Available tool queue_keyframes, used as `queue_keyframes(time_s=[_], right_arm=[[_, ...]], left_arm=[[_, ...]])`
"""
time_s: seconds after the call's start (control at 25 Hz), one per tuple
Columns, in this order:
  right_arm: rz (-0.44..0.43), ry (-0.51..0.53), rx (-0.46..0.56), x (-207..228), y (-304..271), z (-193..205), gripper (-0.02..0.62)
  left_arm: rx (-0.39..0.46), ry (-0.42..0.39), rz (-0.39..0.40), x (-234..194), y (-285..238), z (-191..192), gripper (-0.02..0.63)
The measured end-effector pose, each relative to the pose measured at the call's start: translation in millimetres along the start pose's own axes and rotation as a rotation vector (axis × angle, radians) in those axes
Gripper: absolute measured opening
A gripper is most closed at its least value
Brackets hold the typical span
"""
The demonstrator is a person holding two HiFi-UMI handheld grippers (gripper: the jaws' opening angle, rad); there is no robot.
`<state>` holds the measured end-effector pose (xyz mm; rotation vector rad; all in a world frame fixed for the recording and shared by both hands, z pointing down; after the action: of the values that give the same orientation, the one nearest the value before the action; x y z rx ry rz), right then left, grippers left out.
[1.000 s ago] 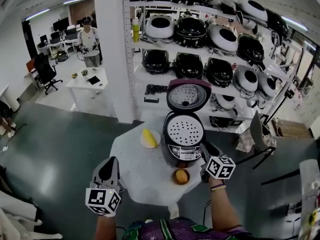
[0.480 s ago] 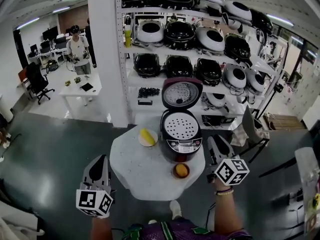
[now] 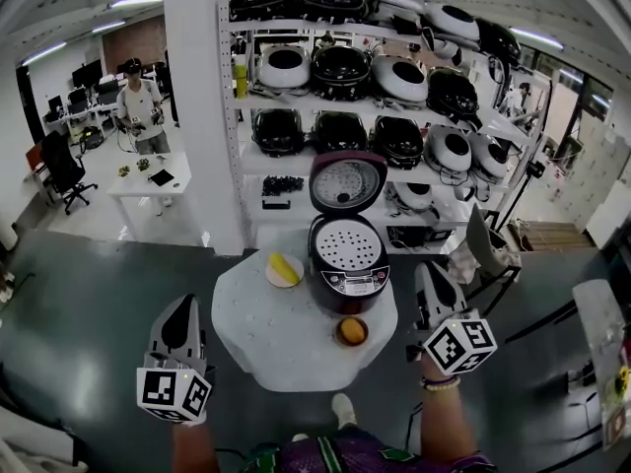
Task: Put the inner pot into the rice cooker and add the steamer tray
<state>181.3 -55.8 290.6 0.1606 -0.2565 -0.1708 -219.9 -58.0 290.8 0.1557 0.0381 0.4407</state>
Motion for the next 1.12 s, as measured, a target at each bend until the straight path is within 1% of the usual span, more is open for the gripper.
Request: queue_keyframes(time_s=[0.12, 0.2, 0.32, 0.44, 0.68, 0.84, 1.12], right_arm=[[0.019, 0.091, -0.014, -8.2, 2.4, -1.5, 0.006], [0.031, 0.133, -0.037, -10.1, 3.4, 2.6, 0.005], [0.036, 0.137, -0.073, -12.5, 3.0, 12.0, 0.003], [0.031, 0.146, -0.087, -18.6, 2.4, 15.8, 0.003], [0.025, 0.153, -0.088, -24.0, 0.7, 14.3, 0.003], [0.042, 0.143, -0.067, -24.1, 3.5, 9.4, 0.003], [0.048, 0.15, -0.076, -26.7, 5.1, 12.9, 0.003]], left_arm=[[-0.001, 0.014, 0.012, 1.3, 0.6, -3.9, 0.021], [0.006, 0.025, 0.019, 3.1, 1.4, -6.4, 0.021], [0.01, 0.037, 0.009, 0.7, 4.3, -2.9, 0.021], [0.01, 0.056, 0.002, -3.5, 8.3, 0.9, 0.021], [0.015, 0.082, -0.022, -8.9, 16.0, 4.6, 0.021], [0.014, 0.089, -0.022, -9.8, 20.6, 9.1, 0.021], [0.004, 0.091, -0.026, -11.8, 24.1, 16.4, 0.021]])
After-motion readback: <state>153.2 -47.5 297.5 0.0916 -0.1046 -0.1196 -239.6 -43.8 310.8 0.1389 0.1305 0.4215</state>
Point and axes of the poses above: the fingertips, and each gripper's own axes: y backward along the fingers, x to its right, z out of its underside, the point moved 2 cm from there along y, backward along the fingers, and after that the axes turned 2 degrees about z, right-handed, at the moved point
